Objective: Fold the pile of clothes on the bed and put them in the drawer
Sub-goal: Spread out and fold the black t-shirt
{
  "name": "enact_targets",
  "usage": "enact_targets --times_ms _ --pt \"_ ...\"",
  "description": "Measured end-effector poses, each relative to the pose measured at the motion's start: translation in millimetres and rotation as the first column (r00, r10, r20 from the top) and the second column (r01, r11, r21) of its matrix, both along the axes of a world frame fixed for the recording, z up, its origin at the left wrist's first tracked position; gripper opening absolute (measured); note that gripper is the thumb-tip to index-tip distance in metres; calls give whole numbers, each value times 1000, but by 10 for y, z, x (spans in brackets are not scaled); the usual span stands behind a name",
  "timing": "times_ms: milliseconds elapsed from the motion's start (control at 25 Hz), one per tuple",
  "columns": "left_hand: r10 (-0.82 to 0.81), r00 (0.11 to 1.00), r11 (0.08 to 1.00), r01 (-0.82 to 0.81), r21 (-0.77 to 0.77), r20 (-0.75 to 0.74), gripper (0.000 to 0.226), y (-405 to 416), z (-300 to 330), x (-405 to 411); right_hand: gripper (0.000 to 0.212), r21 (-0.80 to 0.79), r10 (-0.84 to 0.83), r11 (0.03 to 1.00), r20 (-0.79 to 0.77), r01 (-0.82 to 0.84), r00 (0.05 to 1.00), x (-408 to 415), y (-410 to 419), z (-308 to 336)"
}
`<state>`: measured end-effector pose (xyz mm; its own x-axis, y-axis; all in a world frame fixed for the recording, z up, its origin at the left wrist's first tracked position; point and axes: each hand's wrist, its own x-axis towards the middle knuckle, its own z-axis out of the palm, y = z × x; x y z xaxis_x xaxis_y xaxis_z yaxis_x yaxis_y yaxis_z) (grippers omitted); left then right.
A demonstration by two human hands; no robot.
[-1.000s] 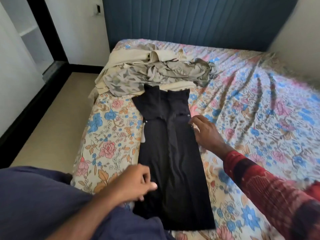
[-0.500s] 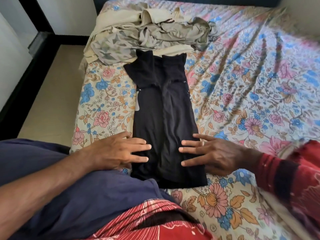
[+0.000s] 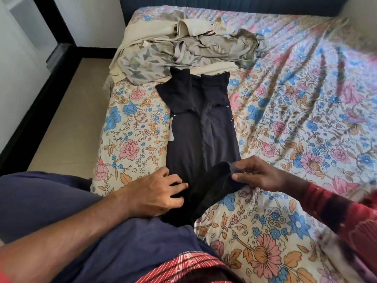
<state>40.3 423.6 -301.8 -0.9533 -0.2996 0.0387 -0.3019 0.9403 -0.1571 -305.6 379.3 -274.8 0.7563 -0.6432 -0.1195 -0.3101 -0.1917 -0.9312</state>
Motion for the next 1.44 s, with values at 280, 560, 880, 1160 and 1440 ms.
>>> enact_targets --times_ms 280,560,880,1160,1440 --pt "373 895 764 -147 628 -245 40 -10 11 35 33 151 30 987 149 -53 988 -38 -12 56" --pt "951 126 -307 255 917 283 31 -472 281 -71 40 442 -533 745 -53 499 844 -22 -531 69" --pt "961 -271 -114 -190 975 60 46 -580 -28 -444 26 -179 -893 439 -200 881 404 436 -426 -142" --pt "943 -53 223 -636 738 -330 24 -507 50 -378 29 -583 -917 393 -187 711 353 483 -169 -188" --pt "758 645 569 -584 578 -95 61 -350 154 -84 67 -549 -440 826 -481 132 758 -118 161 -252"
